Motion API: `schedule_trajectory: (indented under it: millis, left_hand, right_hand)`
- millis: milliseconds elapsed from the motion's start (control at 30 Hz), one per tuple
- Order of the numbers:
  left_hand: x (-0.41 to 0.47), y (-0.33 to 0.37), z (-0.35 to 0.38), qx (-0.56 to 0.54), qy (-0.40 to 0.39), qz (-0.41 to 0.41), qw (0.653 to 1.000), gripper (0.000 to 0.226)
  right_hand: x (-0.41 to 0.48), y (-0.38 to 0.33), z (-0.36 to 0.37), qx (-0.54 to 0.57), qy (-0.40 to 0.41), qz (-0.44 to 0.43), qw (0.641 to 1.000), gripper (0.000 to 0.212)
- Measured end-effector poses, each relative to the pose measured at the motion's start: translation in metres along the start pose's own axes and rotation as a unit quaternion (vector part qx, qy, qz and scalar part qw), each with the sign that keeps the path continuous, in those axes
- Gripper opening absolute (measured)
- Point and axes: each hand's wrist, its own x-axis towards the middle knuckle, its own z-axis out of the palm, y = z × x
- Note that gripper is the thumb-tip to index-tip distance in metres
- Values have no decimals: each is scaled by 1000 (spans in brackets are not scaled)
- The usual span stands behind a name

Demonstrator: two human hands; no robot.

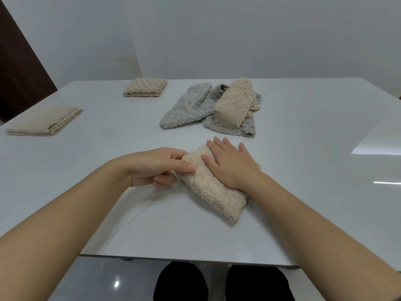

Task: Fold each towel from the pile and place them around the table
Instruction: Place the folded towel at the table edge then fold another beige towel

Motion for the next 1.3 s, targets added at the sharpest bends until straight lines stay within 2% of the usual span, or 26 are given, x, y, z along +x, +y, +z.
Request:
schedule_trajectory:
  millis: [133,267,500,533,667,767,867,1033,1100,1167,1200,1267,1300]
  left_hand:
    - [3,4,-2,17,-23,-51,998,34]
    - [4,9,2,52,-25,-91,994,21]
    - [4,-1,-3,23,-59,-13,998,16]
    - [4,-3,-5,15,-58,-1,998,18]
    - [7,-15,-12,-24,-54,31,998,55]
    - [1,-24,-24,-35,-20,33,999,65]
    - [-11,-34,-33,-30,1,23,999,60]
    - [-23,-37,-29,-3,8,12,1000,38]
    - [-26,-33,-24,18,52,2,998,19]
    - [-23,-27,-17,64,150,7,987,7]
    - [-19,-22,-12,102,224,27,969,3]
    - [-9,-11,1,185,379,108,900,5]
    - [-3,-3,10,227,413,151,869,8]
  right_hand:
    - [0,0,-1,0,1,2,1000,62]
    - [0,0,-1,1,-2,3,1000,63]
    - [-2,-1,-2,-1,-2,1,1000,61]
    - [-2,-1,-2,0,-2,1,1000,61]
    - [-1,0,-1,-1,0,2,1000,61]
    - [-1,1,0,-2,0,1,1000,62]
    - [-1,0,0,-3,-1,-2,1000,62]
    - [-2,-1,-1,-4,-2,-2,1000,62]
    - [-3,-1,-1,-3,-2,-1,1000,62]
    - [-3,-2,-1,-2,-1,0,1000,62]
    - [-3,-3,-1,3,-1,0,1000,62]
    - [-5,-4,-4,33,6,-6,999,60]
    - [-6,-4,-7,54,18,-9,998,59]
